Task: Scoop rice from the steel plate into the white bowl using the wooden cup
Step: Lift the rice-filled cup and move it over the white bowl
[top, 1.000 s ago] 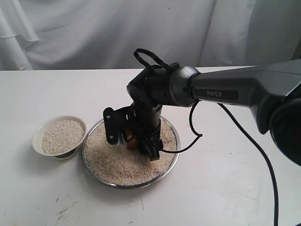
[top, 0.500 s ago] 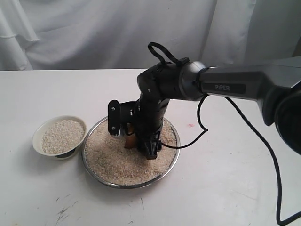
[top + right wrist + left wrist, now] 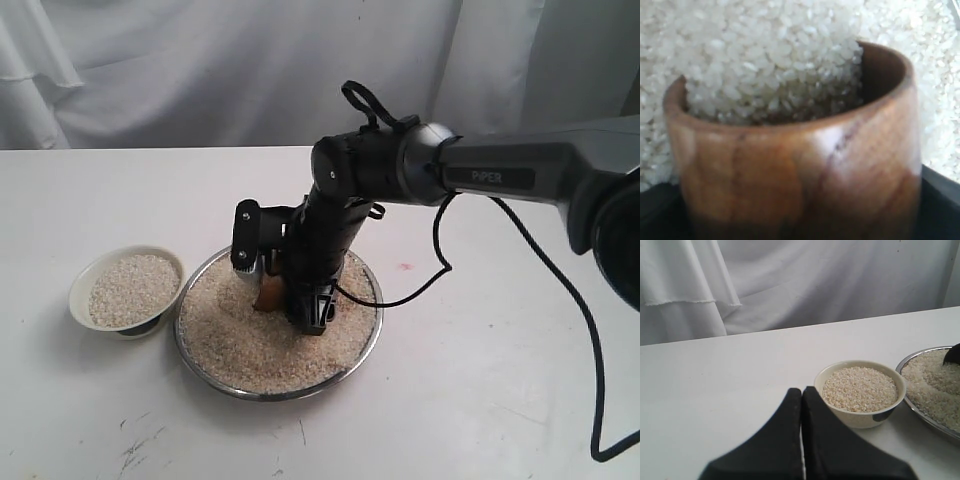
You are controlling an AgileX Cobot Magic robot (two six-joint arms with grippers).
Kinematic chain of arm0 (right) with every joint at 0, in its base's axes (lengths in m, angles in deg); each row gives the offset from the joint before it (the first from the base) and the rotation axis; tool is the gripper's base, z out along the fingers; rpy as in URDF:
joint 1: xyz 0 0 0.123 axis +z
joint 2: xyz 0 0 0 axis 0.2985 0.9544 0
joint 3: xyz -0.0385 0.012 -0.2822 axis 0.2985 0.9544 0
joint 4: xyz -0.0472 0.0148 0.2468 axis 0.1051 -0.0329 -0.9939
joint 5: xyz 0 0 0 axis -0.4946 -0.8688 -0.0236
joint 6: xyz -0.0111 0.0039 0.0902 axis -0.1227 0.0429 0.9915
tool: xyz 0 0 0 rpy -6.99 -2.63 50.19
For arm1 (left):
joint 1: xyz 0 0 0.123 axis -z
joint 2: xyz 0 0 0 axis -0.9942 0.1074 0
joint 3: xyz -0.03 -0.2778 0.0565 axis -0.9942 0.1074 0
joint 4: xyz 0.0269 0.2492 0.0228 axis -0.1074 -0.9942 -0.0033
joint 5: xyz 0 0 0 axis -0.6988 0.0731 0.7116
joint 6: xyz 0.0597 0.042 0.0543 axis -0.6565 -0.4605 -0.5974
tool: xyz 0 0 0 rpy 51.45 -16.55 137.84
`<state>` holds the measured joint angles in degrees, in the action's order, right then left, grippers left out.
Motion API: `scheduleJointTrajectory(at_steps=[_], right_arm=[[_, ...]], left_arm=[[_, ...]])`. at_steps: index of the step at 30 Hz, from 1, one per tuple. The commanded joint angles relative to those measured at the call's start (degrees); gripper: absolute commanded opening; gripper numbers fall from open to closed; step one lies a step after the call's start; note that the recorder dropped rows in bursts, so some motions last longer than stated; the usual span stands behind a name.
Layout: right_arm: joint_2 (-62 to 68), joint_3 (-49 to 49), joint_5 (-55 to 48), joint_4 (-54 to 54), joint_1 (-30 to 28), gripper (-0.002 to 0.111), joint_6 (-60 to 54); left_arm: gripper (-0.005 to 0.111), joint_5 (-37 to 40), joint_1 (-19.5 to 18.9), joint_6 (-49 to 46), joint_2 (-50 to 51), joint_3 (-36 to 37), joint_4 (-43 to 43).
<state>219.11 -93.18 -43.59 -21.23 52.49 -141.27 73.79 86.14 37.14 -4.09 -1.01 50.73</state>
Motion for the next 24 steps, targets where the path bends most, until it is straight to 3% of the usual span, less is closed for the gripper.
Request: scheduleJointTrajectory(at_steps=[1,9,24], right_arm=[[-1.19,0.23,1.73,-3.52,-2.74,0.0,-0.51],[-3.37,0.23,1.62,-15.02,-7.25,0.0,-7.48],[-4.48,0.23,-0.3,-18.06,-7.42,0.0,-11.24]], left_arm=[[0.0,-0.58,0.37,0.18,0.44,-0.16,0.06],[0.0,-0.58,0.37,0.18,0.44,-0.16,0.06],[0.0,-0.58,0.37,0.18,0.44,-0.16,0.06]])
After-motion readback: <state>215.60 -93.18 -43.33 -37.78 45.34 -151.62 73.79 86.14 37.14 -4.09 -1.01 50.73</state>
